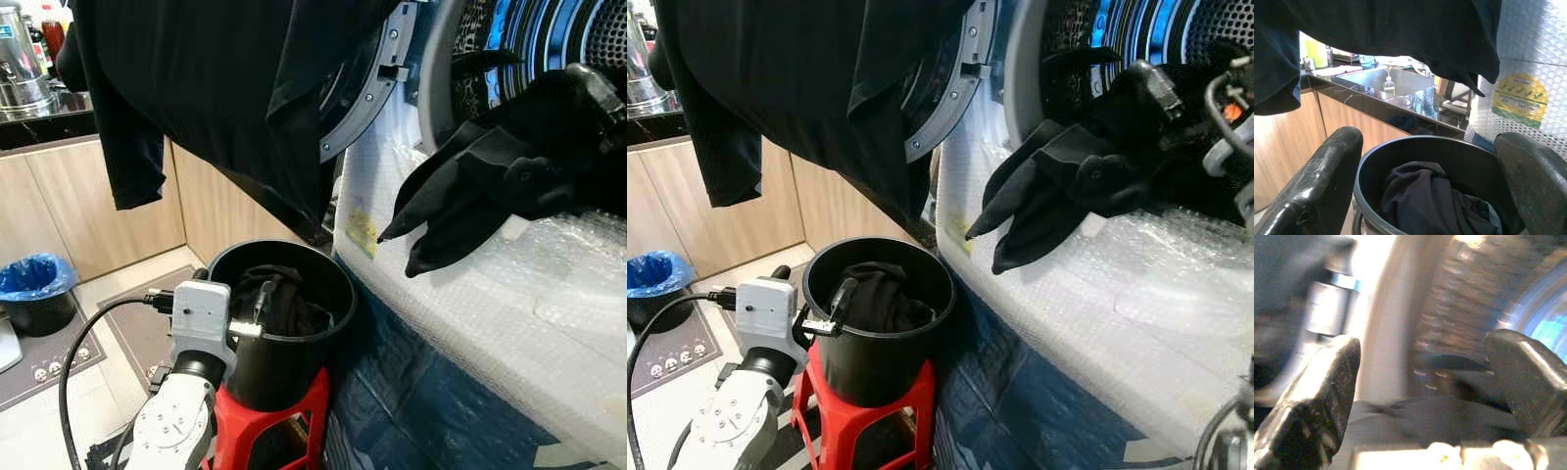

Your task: Clothes washing

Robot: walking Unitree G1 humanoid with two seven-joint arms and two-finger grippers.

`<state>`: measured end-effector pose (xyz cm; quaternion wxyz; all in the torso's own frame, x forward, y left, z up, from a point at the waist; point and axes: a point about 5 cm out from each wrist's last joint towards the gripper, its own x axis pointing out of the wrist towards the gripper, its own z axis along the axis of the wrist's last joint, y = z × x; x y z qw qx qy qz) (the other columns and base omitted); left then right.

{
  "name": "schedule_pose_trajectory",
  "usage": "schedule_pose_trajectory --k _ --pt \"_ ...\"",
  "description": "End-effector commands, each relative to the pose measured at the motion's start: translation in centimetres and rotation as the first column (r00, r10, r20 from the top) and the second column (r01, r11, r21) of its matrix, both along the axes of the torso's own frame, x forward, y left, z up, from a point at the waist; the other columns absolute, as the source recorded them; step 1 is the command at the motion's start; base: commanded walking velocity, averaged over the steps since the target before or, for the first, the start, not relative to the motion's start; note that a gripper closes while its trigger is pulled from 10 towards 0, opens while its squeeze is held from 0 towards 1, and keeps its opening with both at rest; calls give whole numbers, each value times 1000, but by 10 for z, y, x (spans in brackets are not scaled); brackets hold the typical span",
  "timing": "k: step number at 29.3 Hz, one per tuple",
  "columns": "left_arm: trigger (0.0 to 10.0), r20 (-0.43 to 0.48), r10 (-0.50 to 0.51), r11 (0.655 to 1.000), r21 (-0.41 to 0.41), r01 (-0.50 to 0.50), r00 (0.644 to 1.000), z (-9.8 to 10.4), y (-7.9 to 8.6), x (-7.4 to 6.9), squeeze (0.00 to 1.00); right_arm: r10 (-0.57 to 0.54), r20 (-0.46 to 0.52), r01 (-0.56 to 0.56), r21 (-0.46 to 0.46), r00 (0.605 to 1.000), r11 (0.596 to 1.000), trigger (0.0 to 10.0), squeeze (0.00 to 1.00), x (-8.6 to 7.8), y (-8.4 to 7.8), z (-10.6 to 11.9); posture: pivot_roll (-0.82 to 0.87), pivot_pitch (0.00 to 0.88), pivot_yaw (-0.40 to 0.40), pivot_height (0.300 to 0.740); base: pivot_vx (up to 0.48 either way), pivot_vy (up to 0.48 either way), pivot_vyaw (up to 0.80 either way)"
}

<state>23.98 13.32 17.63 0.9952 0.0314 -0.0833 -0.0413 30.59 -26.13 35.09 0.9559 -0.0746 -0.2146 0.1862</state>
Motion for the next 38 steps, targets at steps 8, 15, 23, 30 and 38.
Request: schedule_pose_trajectory --k 8,15,23,30,38 --pt "10000 6 -30 999 -10 30 1000 3 -3 1 0 255 -62 -262 -230 965 937 10000 0 -26 47 -49 58 0 -99 740 0 0 0" --pt "10000 4 -28 1000 -11 28 1000 2 -3 1 0 371 -241 -436 -338 897 834 10000 0 -44 72 -95 59 0 -98 740 0 0 0" --pt "10000 3 -18 1000 -11 18 1000 2 -2 1 0 321 -417 -480 -365 850 798 10000 0 -40 79 -135 66 0 -102 740 0 0 0" --pt "10000 0 -4 1000 -10 4 1000 2 0 -2 0 249 -502 -464 -366 828 806 10000 0 -29 81 -165 81 0 -108 740 0 0 0" --pt "10000 -2 0 1000 -10 0 1000 2 2 -1 0 203 -636 -550 -410 744 728 10000 0 -39 73 -194 80 0 -106 740 0 0 0"
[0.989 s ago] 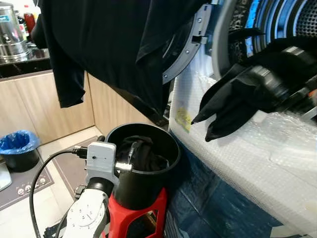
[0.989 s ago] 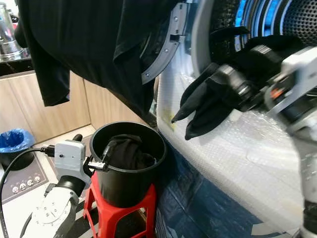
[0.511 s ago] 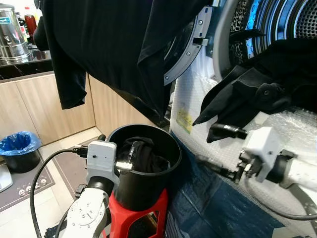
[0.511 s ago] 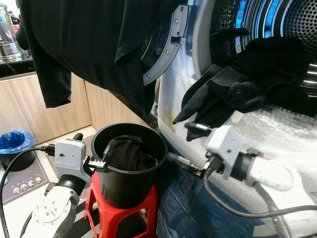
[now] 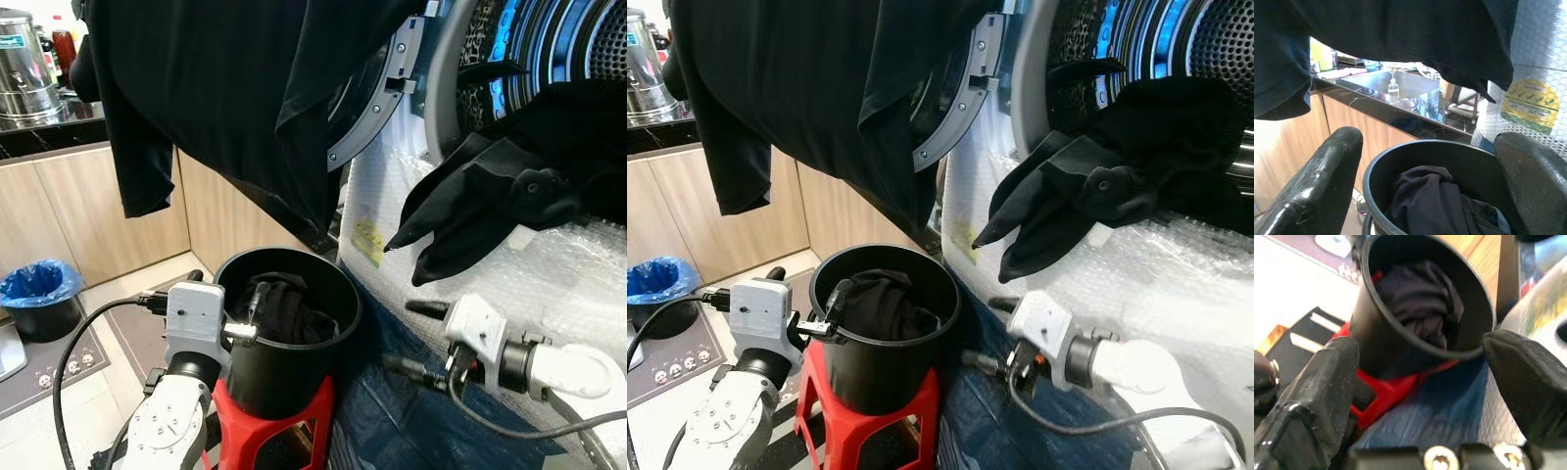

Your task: Clothes washing

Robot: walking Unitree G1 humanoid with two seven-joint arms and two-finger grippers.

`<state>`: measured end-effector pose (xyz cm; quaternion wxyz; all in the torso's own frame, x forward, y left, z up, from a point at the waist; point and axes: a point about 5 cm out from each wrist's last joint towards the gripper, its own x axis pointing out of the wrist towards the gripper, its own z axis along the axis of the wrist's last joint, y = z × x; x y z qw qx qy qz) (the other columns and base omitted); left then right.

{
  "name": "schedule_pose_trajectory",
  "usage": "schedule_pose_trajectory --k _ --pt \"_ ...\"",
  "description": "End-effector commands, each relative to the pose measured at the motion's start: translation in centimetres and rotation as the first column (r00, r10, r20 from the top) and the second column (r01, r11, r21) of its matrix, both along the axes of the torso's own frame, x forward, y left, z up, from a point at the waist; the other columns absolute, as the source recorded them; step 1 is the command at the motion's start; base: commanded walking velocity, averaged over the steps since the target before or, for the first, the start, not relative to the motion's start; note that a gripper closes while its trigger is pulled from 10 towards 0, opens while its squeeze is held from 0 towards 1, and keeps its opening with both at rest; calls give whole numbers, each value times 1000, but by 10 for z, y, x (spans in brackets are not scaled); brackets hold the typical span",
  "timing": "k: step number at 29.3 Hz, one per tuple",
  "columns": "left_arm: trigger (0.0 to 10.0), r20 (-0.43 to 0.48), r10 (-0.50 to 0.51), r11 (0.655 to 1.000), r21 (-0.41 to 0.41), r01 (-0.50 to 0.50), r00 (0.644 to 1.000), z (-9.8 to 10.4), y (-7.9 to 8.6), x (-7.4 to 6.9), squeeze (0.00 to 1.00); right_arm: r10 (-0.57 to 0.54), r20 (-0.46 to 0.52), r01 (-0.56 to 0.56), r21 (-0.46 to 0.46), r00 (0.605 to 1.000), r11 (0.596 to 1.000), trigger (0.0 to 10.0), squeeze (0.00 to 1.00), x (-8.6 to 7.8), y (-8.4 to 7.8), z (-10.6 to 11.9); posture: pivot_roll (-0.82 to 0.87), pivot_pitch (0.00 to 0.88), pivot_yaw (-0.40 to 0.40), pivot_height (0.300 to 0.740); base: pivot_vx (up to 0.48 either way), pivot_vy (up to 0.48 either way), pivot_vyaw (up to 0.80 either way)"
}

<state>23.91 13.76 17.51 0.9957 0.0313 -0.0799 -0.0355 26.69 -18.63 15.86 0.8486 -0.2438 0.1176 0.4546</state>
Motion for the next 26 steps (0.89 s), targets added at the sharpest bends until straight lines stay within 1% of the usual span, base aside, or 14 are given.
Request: schedule_pose_trajectory --k 1,2,3,5,7,9,10,12,15,17,20,23,24,26 --pt "10000 5 -12 1000 -9 12 1000 3 -3 0 0 -16 -2 16 -35 1000 999 10000 0 2 -3 -4 80 0 -106 740 0 0 0" --pt "10000 5 -12 1000 -9 12 1000 3 -3 0 0 -16 -2 16 -35 1000 999 10000 0 2 -3 -4 80 0 -106 740 0 0 0" --pt "10000 5 -14 1000 -9 14 1000 3 -3 0 0 -109 4 109 -26 994 994 10000 0 14 -6 -6 80 0 -105 740 0 0 0" --pt "10000 4 -15 1000 -9 15 1000 3 -3 -1 0 -204 42 205 -29 978 978 10000 0 27 -10 -8 81 0 -105 740 0 0 0" --pt "10000 4 -15 1000 -10 15 1000 3 -3 -1 0 -227 52 228 -27 973 973 10000 0 30 -12 -8 82 0 -105 740 0 0 0" --pt "10000 4 -13 1000 -9 13 1000 3 -3 -1 0 -264 92 264 19 960 964 10000 0 39 -14 -3 83 0 -105 740 0 0 0" --pt "10000 4 -12 1000 -9 12 1000 3 -3 -1 0 -273 98 272 23 957 962 10000 0 40 -15 -3 84 0 -105 740 0 0 0" --pt "10000 5 -13 1000 -8 14 1000 3 -3 -1 0 -268 92 264 60 959 963 10000 0 43 -14 -1 87 0 -106 740 0 0 0" --pt "10000 7 -11 1000 -9 11 1000 3 -3 -1 0 -264 94 242 192 960 951 10000 0 48 -8 10 90 0 -107 740 0 0 0" --pt "10000 7 -11 1000 -9 11 1000 4 -3 -1 0 -234 83 208 240 969 948 10000 0 47 -5 14 90 0 -107 740 0 0 0" --pt "10000 6 -11 1000 -9 11 1000 3 -3 -1 0 -243 107 207 270 964 940 10000 0 50 -3 19 91 0 -109 740 0 0 0" --pt "10000 6 -13 1000 -10 13 1000 3 -4 -1 0 -266 99 222 324 959 920 10000 0 55 -1 25 90 0 -109 740 0 0 0" --pt "10000 6 -14 1000 -12 14 1000 3 -5 -2 0 -227 95 178 368 969 913 10000 0 54 4 30 92 0 -112 740 0 0 0" --pt "10000 6 -15 1000 -13 15 1000 3 -5 -1 0 -208 103 154 382 973 911 10000 0 54 6 32 92 0 -112 740 0 0 0"
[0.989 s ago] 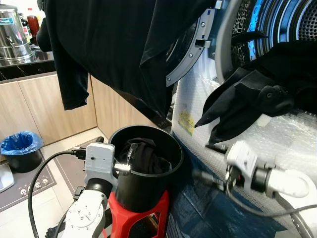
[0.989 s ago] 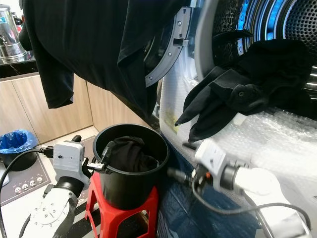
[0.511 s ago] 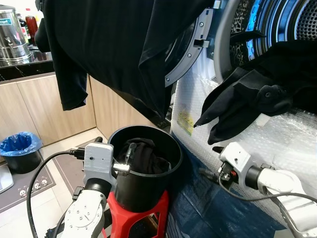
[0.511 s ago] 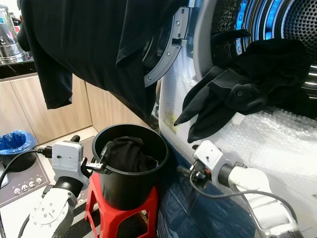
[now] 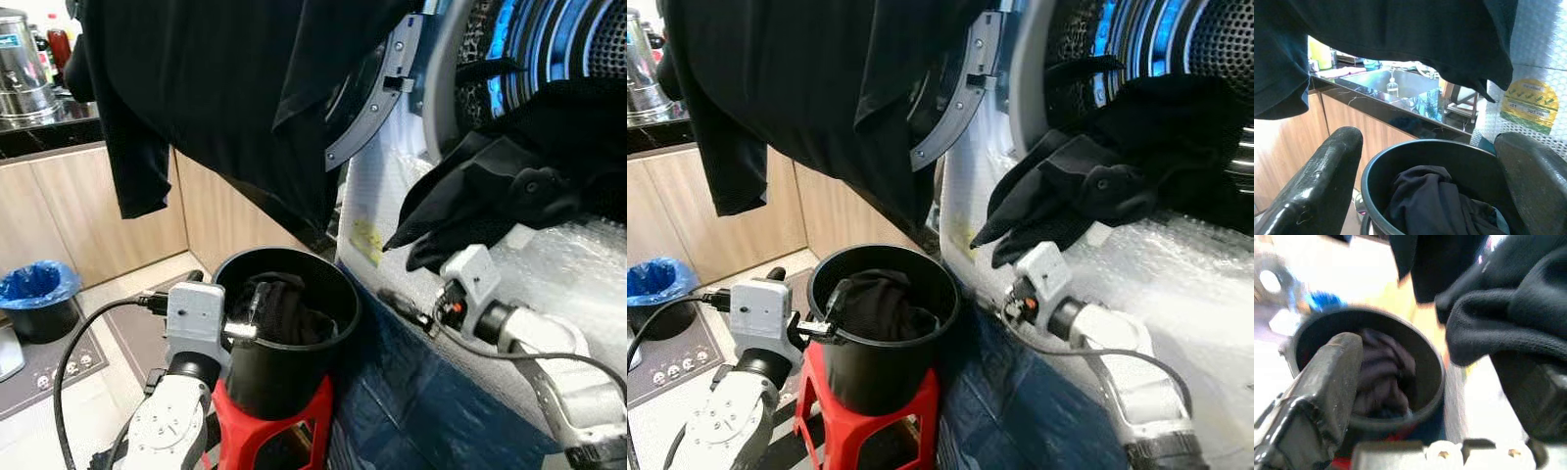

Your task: Clothes washing

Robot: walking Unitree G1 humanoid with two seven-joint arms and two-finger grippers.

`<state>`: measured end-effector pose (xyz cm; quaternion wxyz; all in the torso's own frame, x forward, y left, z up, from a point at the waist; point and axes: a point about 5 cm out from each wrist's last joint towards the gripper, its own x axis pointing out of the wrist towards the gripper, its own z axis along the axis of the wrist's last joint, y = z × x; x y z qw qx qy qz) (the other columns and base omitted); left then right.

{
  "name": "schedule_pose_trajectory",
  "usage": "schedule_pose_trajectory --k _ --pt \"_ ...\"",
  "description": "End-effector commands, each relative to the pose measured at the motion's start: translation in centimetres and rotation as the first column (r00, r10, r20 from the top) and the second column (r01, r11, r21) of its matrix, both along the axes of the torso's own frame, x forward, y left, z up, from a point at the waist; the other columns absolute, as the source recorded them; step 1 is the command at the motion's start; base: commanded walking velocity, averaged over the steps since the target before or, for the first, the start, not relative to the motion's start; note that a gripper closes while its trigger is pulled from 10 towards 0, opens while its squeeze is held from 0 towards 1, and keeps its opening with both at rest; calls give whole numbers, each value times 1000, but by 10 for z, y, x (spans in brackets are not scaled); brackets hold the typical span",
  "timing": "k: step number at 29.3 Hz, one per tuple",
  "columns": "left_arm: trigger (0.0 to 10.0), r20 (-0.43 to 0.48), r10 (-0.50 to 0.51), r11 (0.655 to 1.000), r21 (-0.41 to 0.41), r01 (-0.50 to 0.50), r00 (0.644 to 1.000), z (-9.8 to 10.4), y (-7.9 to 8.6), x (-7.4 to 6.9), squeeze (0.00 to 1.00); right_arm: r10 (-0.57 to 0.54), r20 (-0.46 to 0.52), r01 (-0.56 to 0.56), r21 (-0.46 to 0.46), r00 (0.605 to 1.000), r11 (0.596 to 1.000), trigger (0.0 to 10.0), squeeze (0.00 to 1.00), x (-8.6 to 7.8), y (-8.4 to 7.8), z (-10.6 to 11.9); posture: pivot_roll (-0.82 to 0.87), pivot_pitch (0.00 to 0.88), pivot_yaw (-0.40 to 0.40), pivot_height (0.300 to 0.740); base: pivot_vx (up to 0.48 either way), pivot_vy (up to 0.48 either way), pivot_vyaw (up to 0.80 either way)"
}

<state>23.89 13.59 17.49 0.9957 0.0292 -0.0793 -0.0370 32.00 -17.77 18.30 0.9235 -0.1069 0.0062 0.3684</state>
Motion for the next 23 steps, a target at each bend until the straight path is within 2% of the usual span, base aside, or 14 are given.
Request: schedule_pose_trajectory --k 1,3,7,10,16,18,23 --pt "10000 6 -12 1000 -10 12 1000 3 -4 -1 0 -17 34 16 35 999 999 10000 0 4 -2 9 92 0 -112 740 0 0 0" --pt "10000 6 -12 1000 -9 12 1000 3 -4 -1 0 -50 28 48 51 998 998 10000 0 8 -2 10 94 0 -115 740 0 0 0" --pt "10000 9 -11 1000 -12 12 1000 3 -4 -1 0 -20 36 15 146 999 989 10000 0 12 4 21 99 0 -117 740 0 0 0" --pt "10000 10 -11 1000 -12 12 1000 3 -5 -1 0 -25 39 18 179 999 984 10000 0 14 5 24 103 0 -119 740 0 0 0" --pt "10000 12 -11 1000 -10 11 1000 4 -5 -2 0 -12 50 -4 304 999 953 10000 0 23 11 38 109 0 -118 740 0 0 0" --pt "10000 12 -11 1000 -10 11 1000 4 -5 -2 0 -7 49 -8 312 999 950 10000 0 24 11 38 109 0 -118 740 0 0 0" --pt "10000 10 -8 1000 -10 8 1000 4 -4 -3 0 -39 44 18 408 998 913 10000 0 37 10 51 111 0 -112 740 0 0 0"
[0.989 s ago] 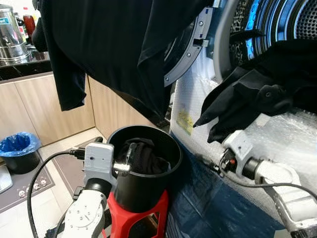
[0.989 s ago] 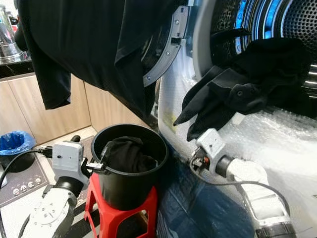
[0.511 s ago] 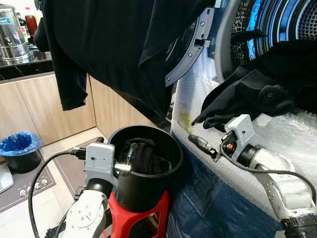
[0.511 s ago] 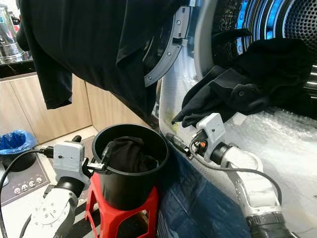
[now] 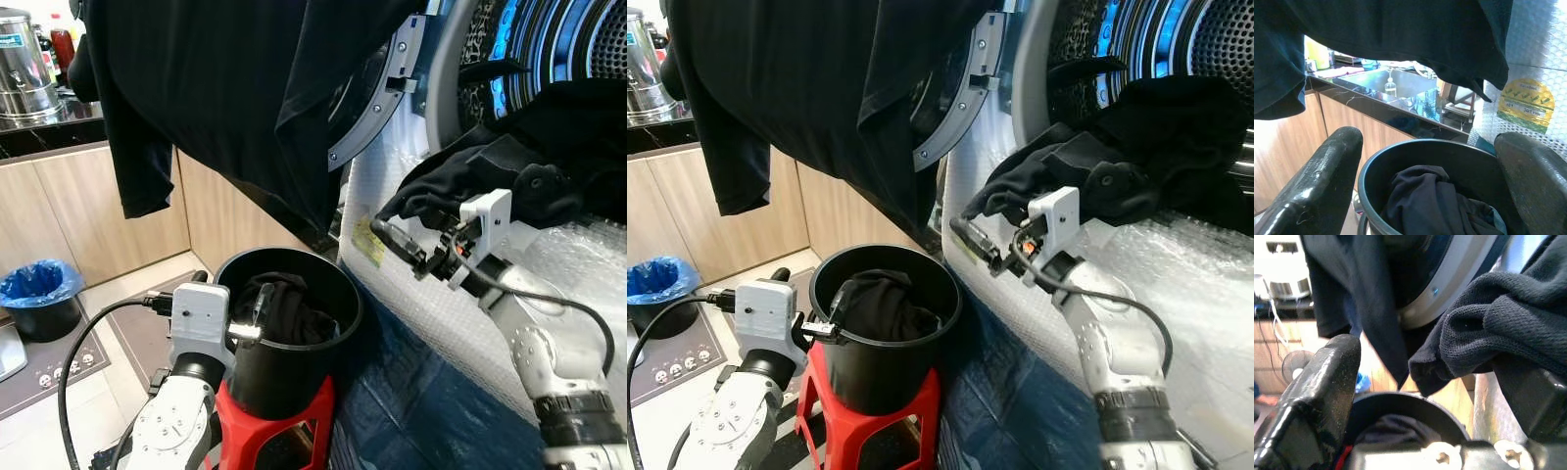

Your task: Clothes washing

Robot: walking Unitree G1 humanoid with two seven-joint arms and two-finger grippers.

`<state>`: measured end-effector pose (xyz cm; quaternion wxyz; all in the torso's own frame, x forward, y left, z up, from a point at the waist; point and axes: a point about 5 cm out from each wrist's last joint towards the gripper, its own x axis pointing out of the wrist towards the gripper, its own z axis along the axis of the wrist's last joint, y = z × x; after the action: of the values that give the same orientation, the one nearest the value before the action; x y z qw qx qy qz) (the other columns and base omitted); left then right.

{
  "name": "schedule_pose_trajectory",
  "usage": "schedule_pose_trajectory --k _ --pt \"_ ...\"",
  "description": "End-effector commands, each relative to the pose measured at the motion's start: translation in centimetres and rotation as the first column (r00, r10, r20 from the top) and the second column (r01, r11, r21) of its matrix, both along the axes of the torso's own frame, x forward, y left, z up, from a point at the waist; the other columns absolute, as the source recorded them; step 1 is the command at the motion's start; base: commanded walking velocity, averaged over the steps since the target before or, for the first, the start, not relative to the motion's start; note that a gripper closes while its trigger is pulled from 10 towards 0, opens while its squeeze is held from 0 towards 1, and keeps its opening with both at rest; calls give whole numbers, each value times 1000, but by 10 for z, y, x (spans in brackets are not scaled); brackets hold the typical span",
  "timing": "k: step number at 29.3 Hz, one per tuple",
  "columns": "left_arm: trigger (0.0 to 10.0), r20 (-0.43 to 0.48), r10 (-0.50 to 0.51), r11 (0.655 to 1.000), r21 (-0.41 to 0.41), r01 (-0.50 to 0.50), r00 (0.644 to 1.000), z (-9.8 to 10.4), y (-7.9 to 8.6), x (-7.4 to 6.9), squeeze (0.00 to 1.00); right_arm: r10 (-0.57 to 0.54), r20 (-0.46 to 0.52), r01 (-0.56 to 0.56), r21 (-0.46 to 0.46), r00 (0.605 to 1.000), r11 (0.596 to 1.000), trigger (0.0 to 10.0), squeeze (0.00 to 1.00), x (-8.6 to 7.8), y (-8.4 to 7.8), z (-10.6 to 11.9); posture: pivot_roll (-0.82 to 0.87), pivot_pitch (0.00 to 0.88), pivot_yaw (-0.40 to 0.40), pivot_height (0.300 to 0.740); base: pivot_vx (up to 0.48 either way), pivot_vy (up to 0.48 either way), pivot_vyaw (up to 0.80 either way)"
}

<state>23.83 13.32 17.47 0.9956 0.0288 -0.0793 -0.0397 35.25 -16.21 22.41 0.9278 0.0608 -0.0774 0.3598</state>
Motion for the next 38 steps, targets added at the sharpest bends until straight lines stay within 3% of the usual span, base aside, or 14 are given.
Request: schedule_pose_trajectory --k 1,3,7,15,20,26,28,30,33,34,35,36,38 --pt "10000 10 -3 1000 -10 3 1000 4 -1 -2 0 -29 13 28 46 1000 999 10000 0 4 -5 10 111 0 -112 740 0 0 0" --pt "10000 10 -2 1000 -8 2 1000 4 -1 -3 0 -11 -7 12 128 1000 992 10000 0 8 -7 18 117 0 -114 740 0 0 0" --pt "10000 9 5 1000 -9 -5 1000 4 0 -4 0 14 29 -17 130 999 991 10000 0 11 -12 24 122 0 -115 740 0 0 0" --pt "10000 6 9 1000 -10 -9 1000 3 1 -6 0 -118 2 115 203 993 972 10000 0 26 -38 41 122 0 -116 740 0 0 0" --pt "10000 2 5 1000 -12 -5 1000 3 0 -6 0 -132 19 122 282 991 952 10000 0 29 -51 57 119 0 -114 740 0 0 0" --pt "10000 -1 3 1000 -10 -3 1000 3 0 -7 0 -312 -69 320 247 947 915 10000 0 40 -71 62 120 0 -112 740 0 0 0" --pt "10000 -1 5 1000 -7 -5 1000 3 1 -7 0 -468 -96 475 81 879 876 10000 0 48 -80 65 121 0 -112 740 0 0 0" --pt "10000 -2 6 1000 -6 -6 1000 3 1 -7 0 -538 -109 542 3 836 840 10000 0 51 -85 70 120 0 -112 740 0 0 0" --pt "10000 -6 8 1000 -6 -8 1000 3 1 -9 0 -748 -146 723 -193 647 663 10000 0 51 -111 91 114 0 -120 740 0 0 0" --pt "10000 -6 8 1000 -6 -8 1000 3 1 -9 0 -748 -146 723 -193 647 663 10000 0 51 -111 91 114 0 -120 740 0 0 0" --pt "10000 -7 9 1000 -6 -9 1000 3 0 -9 0 -789 -171 760 -212 590 614 10000 0 49 -120 95 111 0 -124 740 0 0 0" --pt "10000 -7 9 1000 -6 -9 1000 3 0 -9 0 -789 -171 760 -212 590 614 10000 0 49 -120 95 111 0 -124 740 0 0 0" --pt "10000 -8 10 1000 -8 -11 1000 2 0 -10 0 -826 -171 800 -209 537 563 10000 0 46 -129 103 108 0 -131 740 0 0 0"
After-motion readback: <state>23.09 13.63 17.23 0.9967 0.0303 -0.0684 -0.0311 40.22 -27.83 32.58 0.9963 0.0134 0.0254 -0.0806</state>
